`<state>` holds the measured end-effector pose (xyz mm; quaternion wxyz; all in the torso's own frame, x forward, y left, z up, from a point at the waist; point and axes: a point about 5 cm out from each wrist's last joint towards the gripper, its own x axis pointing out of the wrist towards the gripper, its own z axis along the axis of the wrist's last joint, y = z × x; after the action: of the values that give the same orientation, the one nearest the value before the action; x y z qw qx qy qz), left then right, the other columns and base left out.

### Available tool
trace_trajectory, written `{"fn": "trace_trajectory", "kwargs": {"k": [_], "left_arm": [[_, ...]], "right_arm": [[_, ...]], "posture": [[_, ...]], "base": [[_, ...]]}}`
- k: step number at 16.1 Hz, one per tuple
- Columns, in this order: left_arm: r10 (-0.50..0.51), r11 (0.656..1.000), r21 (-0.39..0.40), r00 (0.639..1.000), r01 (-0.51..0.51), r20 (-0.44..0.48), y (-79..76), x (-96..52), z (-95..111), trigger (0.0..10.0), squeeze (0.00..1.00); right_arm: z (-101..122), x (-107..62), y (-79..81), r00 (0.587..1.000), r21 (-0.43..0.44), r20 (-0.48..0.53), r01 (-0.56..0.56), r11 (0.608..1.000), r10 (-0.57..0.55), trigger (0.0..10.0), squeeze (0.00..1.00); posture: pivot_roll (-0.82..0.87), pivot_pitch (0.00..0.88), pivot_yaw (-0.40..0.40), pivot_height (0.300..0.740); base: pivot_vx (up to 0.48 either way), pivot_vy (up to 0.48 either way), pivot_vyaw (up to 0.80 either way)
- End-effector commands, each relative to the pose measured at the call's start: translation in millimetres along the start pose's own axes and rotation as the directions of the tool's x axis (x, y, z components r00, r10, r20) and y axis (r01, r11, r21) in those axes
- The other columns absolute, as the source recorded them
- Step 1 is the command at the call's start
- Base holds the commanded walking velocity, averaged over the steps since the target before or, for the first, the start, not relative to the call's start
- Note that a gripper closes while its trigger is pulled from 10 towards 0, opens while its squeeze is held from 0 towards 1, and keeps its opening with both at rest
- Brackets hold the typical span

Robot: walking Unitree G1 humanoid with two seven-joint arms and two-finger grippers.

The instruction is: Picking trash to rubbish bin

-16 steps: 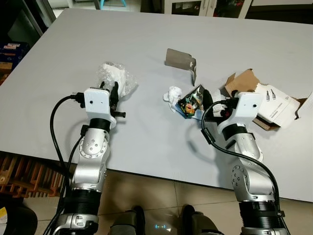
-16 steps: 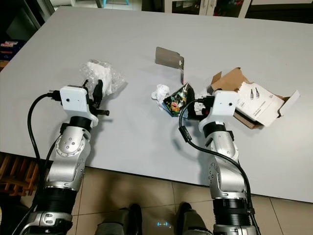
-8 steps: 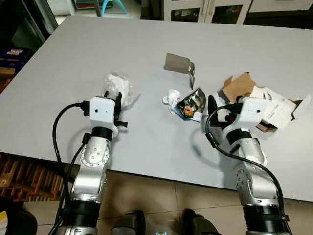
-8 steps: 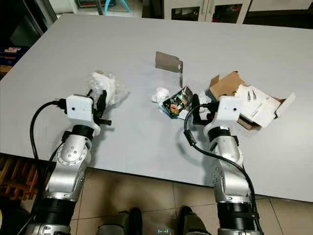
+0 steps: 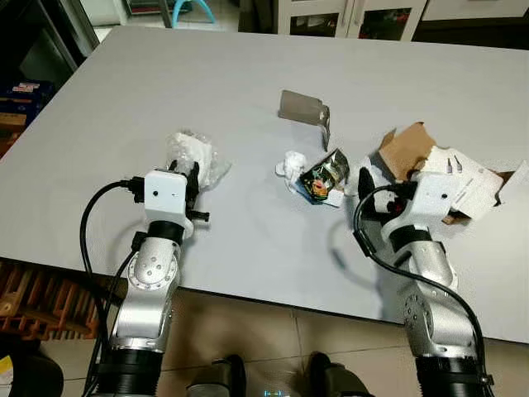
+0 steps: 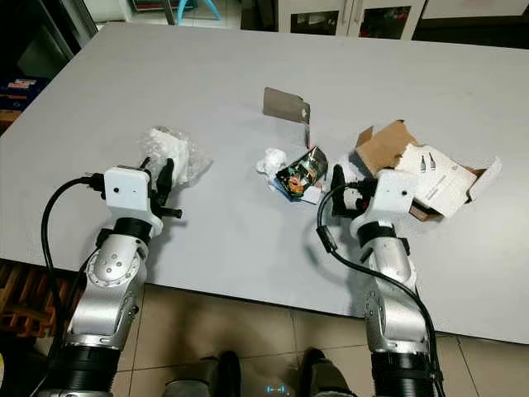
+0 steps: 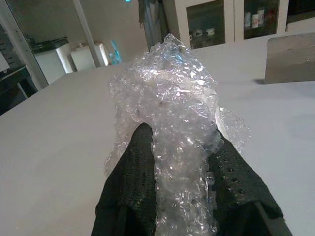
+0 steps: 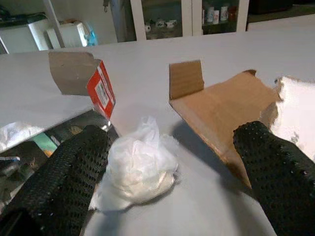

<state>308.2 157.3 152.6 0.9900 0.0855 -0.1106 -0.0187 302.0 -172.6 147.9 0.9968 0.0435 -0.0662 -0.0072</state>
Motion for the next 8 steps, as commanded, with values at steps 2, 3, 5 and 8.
{"fn": "trace_trajectory", "kwargs": {"k": [2, 3, 5, 8], "left_arm": [[0.008, 1.000, 0.007, 1.000, -0.008, -0.012, 0.0, -3.2, 0, 10.0, 0.00], [0.008, 1.000, 0.007, 1.000, -0.008, -0.012, -0.6, -3.4, 0, 10.0, 0.00], [0.010, 1.000, -0.020, 1.000, -0.010, -0.012, -5.7, -3.2, 0, 10.0, 0.00], [-0.008, 0.999, -0.035, 1.000, 0.007, -0.018, -14.8, -2.7, 0, 10.0, 0.00]], "right_arm": [[2, -1.8, -0.2, 1.000, 0.002, 0.010, 0.006, 1.000, -0.006, 10.0, 0.00], [2, -1.6, -0.7, 1.000, 0.002, 0.010, 0.008, 1.000, -0.008, 10.0, 0.00], [5, 0.1, -4.3, 1.000, -0.005, 0.016, 0.020, 1.000, -0.020, 10.0, 0.00], [5, 1.5, -3.9, 1.000, -0.019, 0.008, 0.024, 1.000, -0.023, 10.0, 0.00]], "posture": [[-0.02, 0.199, 0.077, 0.740], [-0.02, 0.199, 0.077, 0.740], [-0.02, 0.212, 0.064, 0.740], [-0.01, 0.223, 0.054, 0.740]], "base": [[0.000, 0.000, 0.00], [0.000, 0.000, 0.00], [0.000, 0.000, 0.00], [0.000, 0.000, 0.00]]}}
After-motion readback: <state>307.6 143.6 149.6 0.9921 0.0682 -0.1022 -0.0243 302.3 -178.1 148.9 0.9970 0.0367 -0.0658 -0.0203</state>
